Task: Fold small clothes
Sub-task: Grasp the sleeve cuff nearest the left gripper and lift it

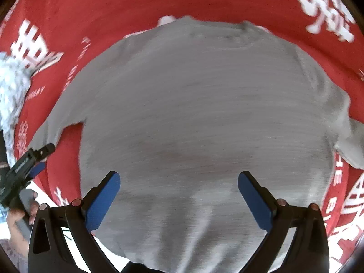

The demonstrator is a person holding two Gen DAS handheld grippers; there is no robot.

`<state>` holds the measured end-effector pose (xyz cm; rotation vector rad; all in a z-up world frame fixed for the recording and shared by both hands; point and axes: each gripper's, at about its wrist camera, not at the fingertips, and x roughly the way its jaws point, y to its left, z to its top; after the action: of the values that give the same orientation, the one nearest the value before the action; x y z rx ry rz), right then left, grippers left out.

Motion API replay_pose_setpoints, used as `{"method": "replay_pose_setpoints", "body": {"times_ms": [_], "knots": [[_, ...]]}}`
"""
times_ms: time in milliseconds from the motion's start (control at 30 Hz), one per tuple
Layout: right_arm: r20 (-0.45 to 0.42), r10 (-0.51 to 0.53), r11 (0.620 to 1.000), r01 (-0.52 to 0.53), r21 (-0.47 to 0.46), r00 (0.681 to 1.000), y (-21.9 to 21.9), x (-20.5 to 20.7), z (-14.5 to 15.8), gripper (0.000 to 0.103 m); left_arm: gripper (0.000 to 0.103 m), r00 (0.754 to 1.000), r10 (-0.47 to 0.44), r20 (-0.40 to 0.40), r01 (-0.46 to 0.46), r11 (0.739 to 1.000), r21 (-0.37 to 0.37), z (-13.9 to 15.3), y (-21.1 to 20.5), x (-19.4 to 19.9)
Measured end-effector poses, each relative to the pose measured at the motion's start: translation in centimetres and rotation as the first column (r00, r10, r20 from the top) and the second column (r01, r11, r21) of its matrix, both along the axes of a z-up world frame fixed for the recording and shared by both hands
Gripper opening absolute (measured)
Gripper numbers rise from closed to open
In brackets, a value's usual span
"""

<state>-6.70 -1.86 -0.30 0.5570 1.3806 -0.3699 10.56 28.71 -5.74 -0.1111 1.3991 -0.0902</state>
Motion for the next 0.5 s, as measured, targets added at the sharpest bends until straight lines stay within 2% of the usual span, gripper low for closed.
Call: {"method": "replay_pose_setpoints", "body": {"times_ms": [100,200,333,400,433,467,500], "knots": [[0.006,0.045,0.999,-0.045,0.008,0.999,2.1,1.0,-0.2,0.103,0.103,0.991,0.125,-0.041,-0.128,0.989,-0.079,-2.4,4.9,1.2],[0.015,0.077,0.997,-0.077,0.013,0.997,3.7,1.6,-0.3,0.103,0.103,0.979,0.198,-0.042,-0.202,0.969,-0.141,-3.8,7.4,2.4],[0.022,0.102,0.995,-0.103,0.014,0.995,5.2,2.2,-0.3,0.103,0.103,0.967,0.249,-0.051,-0.254,0.937,-0.239,-4.6,7.7,3.7],[0.022,0.104,0.994,-0.105,0.018,0.994,5.6,2.3,-0.3,0.103,0.102,0.962,0.268,-0.053,-0.273,0.93,-0.246,-4.8,7.8,4.1],[0.021,0.104,0.994,-0.104,0.021,0.994,5.7,2.4,-0.3,0.103,0.099,0.959,0.28,-0.049,-0.283,0.928,-0.241,-4.7,7.5,4.0],[0.023,0.102,0.994,-0.102,0.024,0.995,5.8,2.1,-0.1,0.103,0.083,0.956,0.291,-0.032,-0.291,0.931,-0.221,-4.6,7.2,3.8],[0.03,0.098,0.995,-0.098,0.028,0.995,5.9,2.1,0.0,0.103,0.059,0.957,0.289,-0.023,-0.287,0.936,-0.204,-4.5,6.8,3.7]]}}
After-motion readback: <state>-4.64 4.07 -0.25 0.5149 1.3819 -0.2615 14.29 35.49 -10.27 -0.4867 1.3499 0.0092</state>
